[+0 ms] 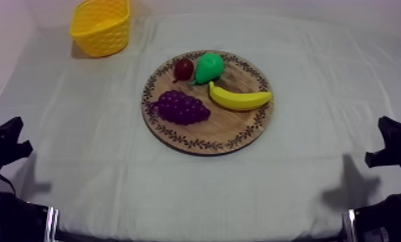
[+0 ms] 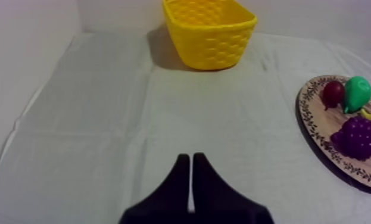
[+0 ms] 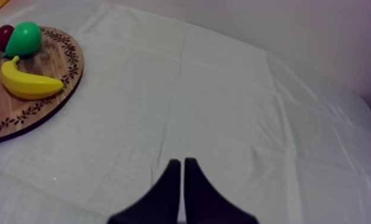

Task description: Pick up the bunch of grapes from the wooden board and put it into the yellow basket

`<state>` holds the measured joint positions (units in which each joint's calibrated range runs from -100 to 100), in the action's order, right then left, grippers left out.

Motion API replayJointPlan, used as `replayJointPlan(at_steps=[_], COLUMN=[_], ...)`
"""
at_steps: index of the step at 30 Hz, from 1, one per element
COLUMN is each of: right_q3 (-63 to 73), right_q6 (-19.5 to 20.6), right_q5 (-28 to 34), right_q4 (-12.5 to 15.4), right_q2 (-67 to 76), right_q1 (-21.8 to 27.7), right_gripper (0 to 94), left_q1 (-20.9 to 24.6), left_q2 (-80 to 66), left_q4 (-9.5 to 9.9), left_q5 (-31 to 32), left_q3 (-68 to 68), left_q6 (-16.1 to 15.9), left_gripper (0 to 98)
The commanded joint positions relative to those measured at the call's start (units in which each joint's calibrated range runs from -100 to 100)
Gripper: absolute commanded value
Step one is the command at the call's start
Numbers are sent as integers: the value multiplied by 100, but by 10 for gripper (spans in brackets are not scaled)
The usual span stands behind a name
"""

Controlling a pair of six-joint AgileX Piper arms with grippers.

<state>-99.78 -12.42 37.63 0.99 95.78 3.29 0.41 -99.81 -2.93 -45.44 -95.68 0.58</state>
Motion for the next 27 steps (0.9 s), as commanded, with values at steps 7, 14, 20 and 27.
replayJointPlan(at_steps=[7,14,20,27], right_q3=[1,1,1,1], right_q6=[-1,-1,-1,-1], right_q5=[-5,-5,-5,-5], right_q4=[1,1,1,1], right_q2=[-2,-2,-2,-2], right_q1=[0,0,0,0], right_gripper=[3,3,3,3], left_q1=[-109,-115,-160,-302], left_q2=[-1,1,28,639], left_q4=[134,100,55,112], left_q5=[15,-2,-36,-127], left_q3=[3,9,146,1092], left_q6=[-85,-157,-224,-219], left_gripper=[0,0,0,0])
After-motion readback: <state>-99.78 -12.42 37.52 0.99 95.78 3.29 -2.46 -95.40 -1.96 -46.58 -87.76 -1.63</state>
